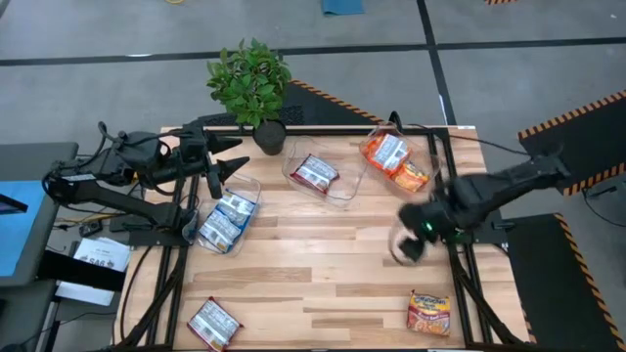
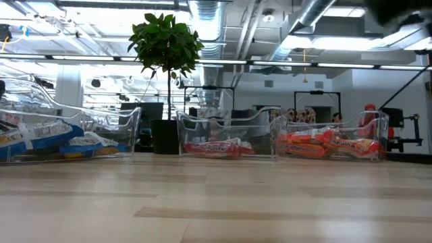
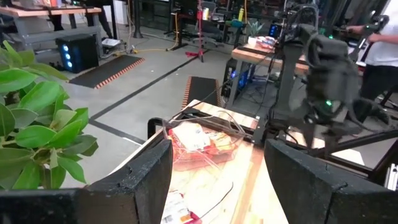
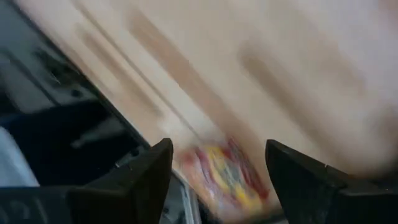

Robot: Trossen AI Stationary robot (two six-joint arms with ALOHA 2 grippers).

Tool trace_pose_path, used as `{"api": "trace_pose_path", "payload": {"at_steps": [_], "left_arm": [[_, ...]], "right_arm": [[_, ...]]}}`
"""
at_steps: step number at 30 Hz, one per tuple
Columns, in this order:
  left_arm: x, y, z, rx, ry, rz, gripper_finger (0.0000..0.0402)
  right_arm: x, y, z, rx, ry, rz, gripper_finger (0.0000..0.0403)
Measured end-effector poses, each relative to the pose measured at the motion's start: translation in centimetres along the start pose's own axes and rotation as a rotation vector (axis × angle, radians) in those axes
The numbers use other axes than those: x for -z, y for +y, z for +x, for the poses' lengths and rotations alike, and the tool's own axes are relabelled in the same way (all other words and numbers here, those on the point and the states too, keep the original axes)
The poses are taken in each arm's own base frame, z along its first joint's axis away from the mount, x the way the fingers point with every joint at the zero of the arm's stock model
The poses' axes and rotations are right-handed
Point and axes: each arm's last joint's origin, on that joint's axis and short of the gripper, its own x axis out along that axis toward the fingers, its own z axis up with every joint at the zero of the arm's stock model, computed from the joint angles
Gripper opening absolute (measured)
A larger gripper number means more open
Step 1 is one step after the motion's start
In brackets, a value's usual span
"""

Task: Sort Maruchan noodles
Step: Put the right red noodle pack into the middle transparent bin

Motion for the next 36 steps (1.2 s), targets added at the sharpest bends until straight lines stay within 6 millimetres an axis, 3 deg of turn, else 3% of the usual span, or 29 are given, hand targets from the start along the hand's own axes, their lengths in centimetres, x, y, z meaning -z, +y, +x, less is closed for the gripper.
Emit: {"api": "trace_pose_path", "payload": {"at_steps": [4, 10, 16, 30, 33, 36], "left_arm": [[0.0, 0.0, 0.0, 0.0, 0.0, -0.002, 0.0237], [0.0, 0.0, 0.0, 0.0, 0.0, -0.004, 0.0237], [0.0, 0.0, 0.0, 0.001, -0.001, -0.011, 0.0237], [0.0, 0.0, 0.0, 0.0, 0.0, -0.014, 0.0237], [0.0, 0.0, 0.0, 0.0, 0.0, -0.015, 0.0237], [0.0, 0.0, 0.0, 0.0, 0.002, -0.013, 0.0237]], "right_arm": [[4.6, -1.0, 3.6, 0.114, 0.105, 0.153, 0.0282], [8.1, -1.5, 9.0, 0.122, 0.156, 0.324, 0.0282], [9.1, -0.8, 11.9, 0.147, 0.17, 0.356, 0.0282], [8.9, -0.2, 16.9, 0.222, 0.148, 0.398, 0.0277], [9.0, -0.1, 17.0, 0.217, 0.17, 0.389, 0.0239], [9.1, -0.1, 16.7, 0.212, 0.182, 0.369, 0.0138]]}}
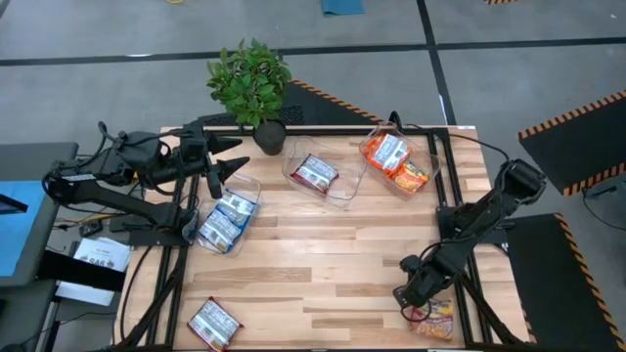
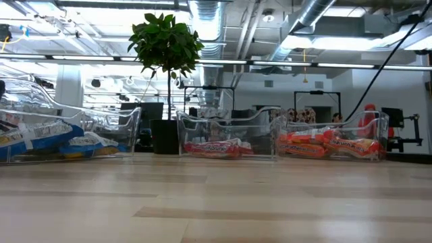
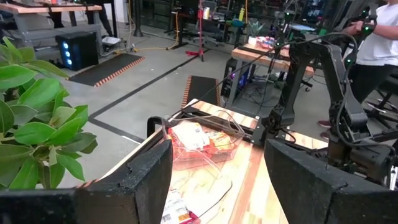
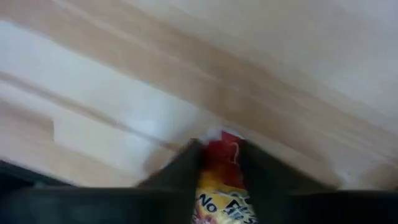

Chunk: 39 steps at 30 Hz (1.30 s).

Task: Sort Maruchan noodles
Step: Put the right red noodle pack into the middle transparent bin

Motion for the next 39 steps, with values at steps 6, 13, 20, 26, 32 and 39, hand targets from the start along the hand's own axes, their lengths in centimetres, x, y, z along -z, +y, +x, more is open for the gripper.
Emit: {"api": "trace_pose_path", "payload": {"at_steps": [6, 13, 20, 26, 32, 39], "left_arm": [[0.0, 0.0, 0.0, -0.001, 0.003, 0.005, 0.0237], [0.0, 0.0, 0.0, -0.006, 0.002, 0.008, 0.0237], [0.0, 0.0, 0.0, -0.007, 0.002, -0.008, 0.0237], [0.0, 0.0, 0.0, -0.009, 0.001, 0.003, 0.0237], [0.0, 0.1, 0.0, -0.017, -0.001, -0.002, 0.0237], [0.0, 0.1, 0.0, -0.019, -0.004, -0.004, 0.0237]], "right_arm": [[-0.5, 0.2, -2.5, -0.101, 0.021, -0.092, 0.0019], [-4.5, 2.2, -9.5, -0.487, -0.135, -0.173, 0.0017], [-11.0, 5.5, -19.7, -0.702, -0.516, -0.324, 0.0017], [-16.1, 6.5, -28.2, -0.697, -0.796, -0.419, 0.0017], [-21.1, 5.6, -30.5, -0.433, -0.787, -0.375, 0.0017], [-26.0, 4.8, -27.8, -0.242, -0.632, -0.265, 0.0017]]}}
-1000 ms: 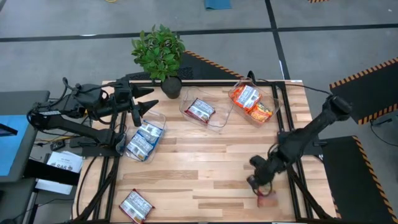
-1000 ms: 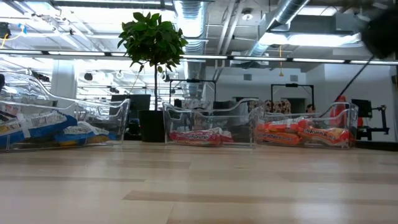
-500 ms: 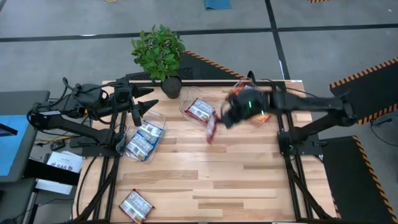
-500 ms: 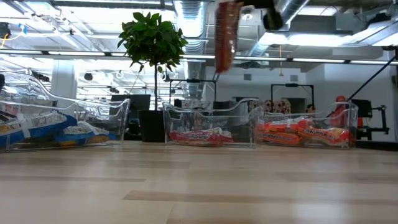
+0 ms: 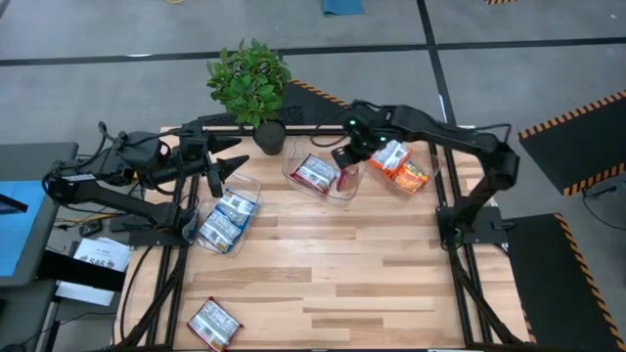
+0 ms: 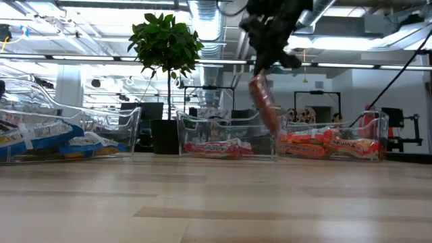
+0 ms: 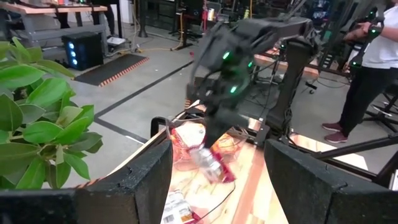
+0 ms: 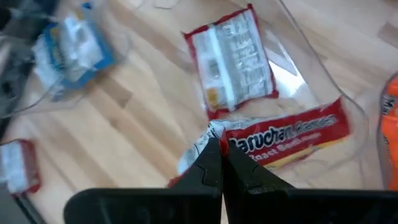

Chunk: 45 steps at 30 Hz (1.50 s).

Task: Sort Maruchan noodles
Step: Put the right red noodle pack into the middle transparent bin, then put the red noodle pack into the middle transparent bin

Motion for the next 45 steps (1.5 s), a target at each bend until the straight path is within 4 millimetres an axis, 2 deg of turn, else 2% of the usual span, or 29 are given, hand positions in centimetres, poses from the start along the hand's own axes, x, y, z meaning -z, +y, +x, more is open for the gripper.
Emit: {"api": "trace_pose_path", "payload": {"at_steps": [5, 9, 15, 20, 24, 28, 32, 35, 38, 41, 45], "left_arm": [[0.0, 0.0, 0.0, -0.006, -0.002, -0.001, 0.0237], [0.0, 0.0, 0.0, -0.007, -0.003, -0.001, 0.0237], [0.0, 0.0, 0.0, -0.006, -0.003, -0.001, 0.0237], [0.0, 0.0, 0.0, -0.006, -0.005, 0.012, 0.0237], [-0.1, 0.0, 0.0, -0.006, -0.006, 0.013, 0.0237], [0.0, 0.0, 0.0, -0.006, 0.001, 0.02, 0.0237], [0.5, -0.1, -0.1, 0.062, 0.06, 0.004, 0.0237], [1.1, -0.6, 0.3, 0.163, 0.138, -0.033, 0.0237], [2.2, -2.2, 1.0, 0.287, 0.249, -0.09, 0.0237], [4.9, -5.0, 1.6, 0.423, 0.479, -0.047, 0.0236], [10.0, -8.9, 1.0, 0.513, 0.893, 0.077, 0.0228]], "right_arm": [[-1.1, -0.7, 3.1, 0.031, 0.027, 0.031, 0.0017], [-1.0, -1.2, 5.2, 0.086, 0.099, 0.077, 0.0019], [-1.1, -1.5, 6.7, 0.111, 0.133, 0.092, 0.009], [-1.9, -1.5, 6.4, 0.07, 0.067, 0.091, 0.0141], [-3.1, -1.8, 4.7, 0.016, -0.036, 0.116, 0.0184], [-3.2, -2.1, 2.0, -0.013, -0.091, 0.093, 0.0224], [-0.8, -1.2, -1.4, -0.006, -0.052, -0.041, 0.0248], [2.2, -0.1, -3.2, -0.004, 0.015, -0.161, 0.0252], [5.7, 0.4, -4.4, 0.017, 0.049, -0.241, 0.0253], [8.6, 0.2, -5.3, 0.037, 0.03, -0.26, 0.0253], [11.3, -1.0, -6.1, 0.064, -0.004, -0.213, 0.0253]]}}
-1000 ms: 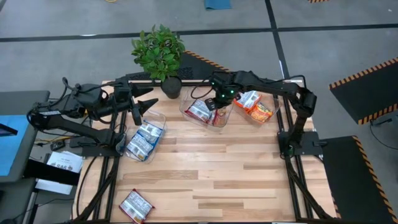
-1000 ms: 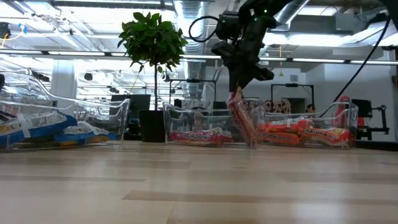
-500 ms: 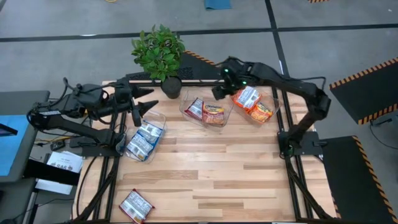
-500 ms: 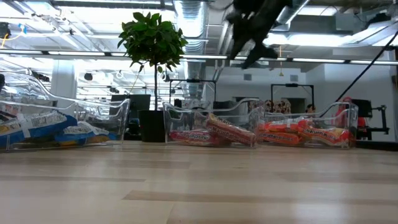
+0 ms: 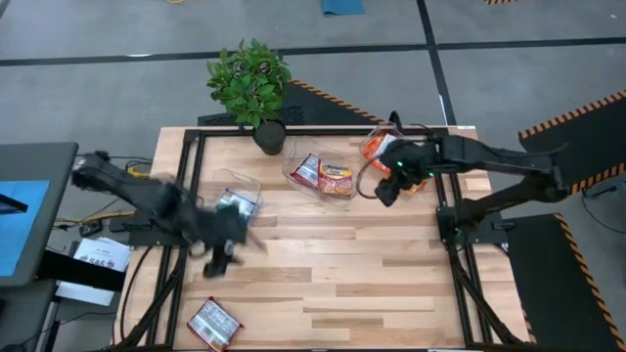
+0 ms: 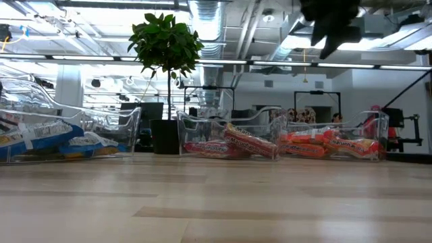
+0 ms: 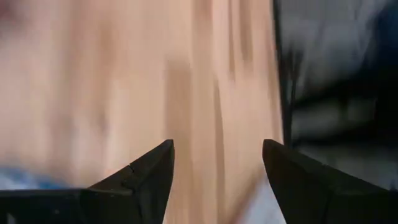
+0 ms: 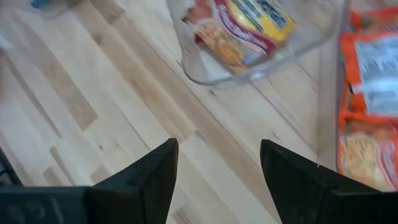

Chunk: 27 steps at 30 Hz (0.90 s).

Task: Sort Maruchan noodles
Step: Put the red noodle pack into the middle transparent bin

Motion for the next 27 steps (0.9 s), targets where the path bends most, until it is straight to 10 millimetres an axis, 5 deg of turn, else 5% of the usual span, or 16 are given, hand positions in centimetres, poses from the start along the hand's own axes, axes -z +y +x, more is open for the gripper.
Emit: {"api": "trace_pose_path", "payload": {"at_steps": [5, 11, 17, 27], "left_arm": [[4.7, -4.5, 4.7, 0.027, 0.463, 0.132, 0.0222], [10.6, -8.0, 9.2, 0.022, 0.591, 0.31, 0.0221], [14.5, -7.4, 12.4, -0.007, 0.635, 0.359, 0.0221], [16.5, -6.9, 15.0, 0.043, 0.696, 0.409, 0.0221]], "right_arm": [[1.7, -1.0, -0.4, -0.004, -0.023, 0.056, 0.0253], [2.2, -1.4, -0.5, -0.013, -0.042, 0.066, 0.0253], [2.1, -1.3, -0.1, -0.008, -0.04, 0.067, 0.0253], [1.8, -1.0, 0.8, 0.014, -0.023, 0.08, 0.0253]]}}
